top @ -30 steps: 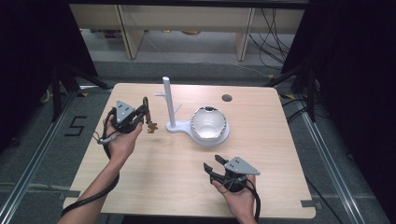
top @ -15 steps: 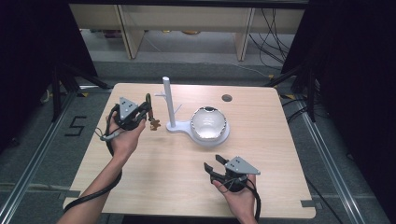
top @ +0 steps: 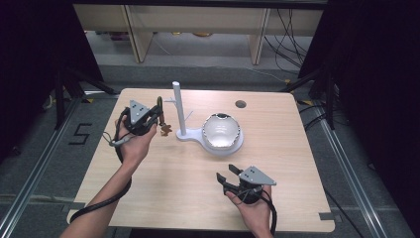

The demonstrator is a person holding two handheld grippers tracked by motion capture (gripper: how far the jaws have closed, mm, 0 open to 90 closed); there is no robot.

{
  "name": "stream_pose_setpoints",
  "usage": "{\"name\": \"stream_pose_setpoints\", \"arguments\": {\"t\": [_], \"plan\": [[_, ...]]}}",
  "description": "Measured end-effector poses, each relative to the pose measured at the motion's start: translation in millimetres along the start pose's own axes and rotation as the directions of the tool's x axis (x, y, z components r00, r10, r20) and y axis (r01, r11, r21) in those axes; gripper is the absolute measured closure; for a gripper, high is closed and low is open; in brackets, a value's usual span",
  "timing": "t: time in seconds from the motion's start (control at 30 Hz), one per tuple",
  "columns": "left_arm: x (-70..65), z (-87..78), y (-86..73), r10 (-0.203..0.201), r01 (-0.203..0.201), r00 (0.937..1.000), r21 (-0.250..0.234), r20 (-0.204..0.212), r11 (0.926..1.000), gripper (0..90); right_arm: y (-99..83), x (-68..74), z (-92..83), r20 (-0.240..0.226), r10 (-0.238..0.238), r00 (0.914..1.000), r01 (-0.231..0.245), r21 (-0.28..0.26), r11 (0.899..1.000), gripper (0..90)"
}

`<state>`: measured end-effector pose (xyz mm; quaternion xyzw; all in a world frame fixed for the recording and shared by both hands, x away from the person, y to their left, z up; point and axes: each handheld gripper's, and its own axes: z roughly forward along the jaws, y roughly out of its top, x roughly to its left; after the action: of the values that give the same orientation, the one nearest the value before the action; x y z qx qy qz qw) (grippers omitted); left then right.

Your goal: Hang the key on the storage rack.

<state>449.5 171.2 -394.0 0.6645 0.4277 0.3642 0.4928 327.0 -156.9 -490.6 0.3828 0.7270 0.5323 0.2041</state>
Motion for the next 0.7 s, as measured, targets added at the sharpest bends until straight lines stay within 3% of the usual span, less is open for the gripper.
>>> {"name": "stream_pose_setpoints", "arguments": {"t": [0.17,0.23,0.4,0.5,0.7], "plan": [[-1.1,3.2,0.6,0.002,-0.002,1.0000,0.005,0.000,1.0000,83.5,0.5,0.1,-0.7,-0.011,0.014,0.9998,-0.014,-0.002,1.000,44.8],[-1.2,4.2,0.6,0.009,-0.009,1.0000,0.010,0.000,0.9999,83.5,0.9,-1.4,-1.5,0.003,-0.010,0.9999,0.010,-0.002,1.000,44.8],[-3.7,6.9,0.6,0.014,-0.014,0.9999,0.010,0.000,0.9999,83.5,0.7,-2.0,-1.5,0.005,-0.013,0.9999,0.013,-0.002,1.000,44.6],[-5.2,7.4,1.3,0.025,-0.025,0.9997,0.010,0.004,0.9996,83.5,0.5,0.0,-2.1,0.005,0.021,0.9998,-0.022,0.006,1.000,44.6],[-8.7,7.5,3.4,0.032,-0.032,0.9995,0.006,0.006,0.9995,83.4,0.7,-0.6,-1.6,-0.003,0.012,0.9999,-0.012,0.005,1.000,44.5]]}}
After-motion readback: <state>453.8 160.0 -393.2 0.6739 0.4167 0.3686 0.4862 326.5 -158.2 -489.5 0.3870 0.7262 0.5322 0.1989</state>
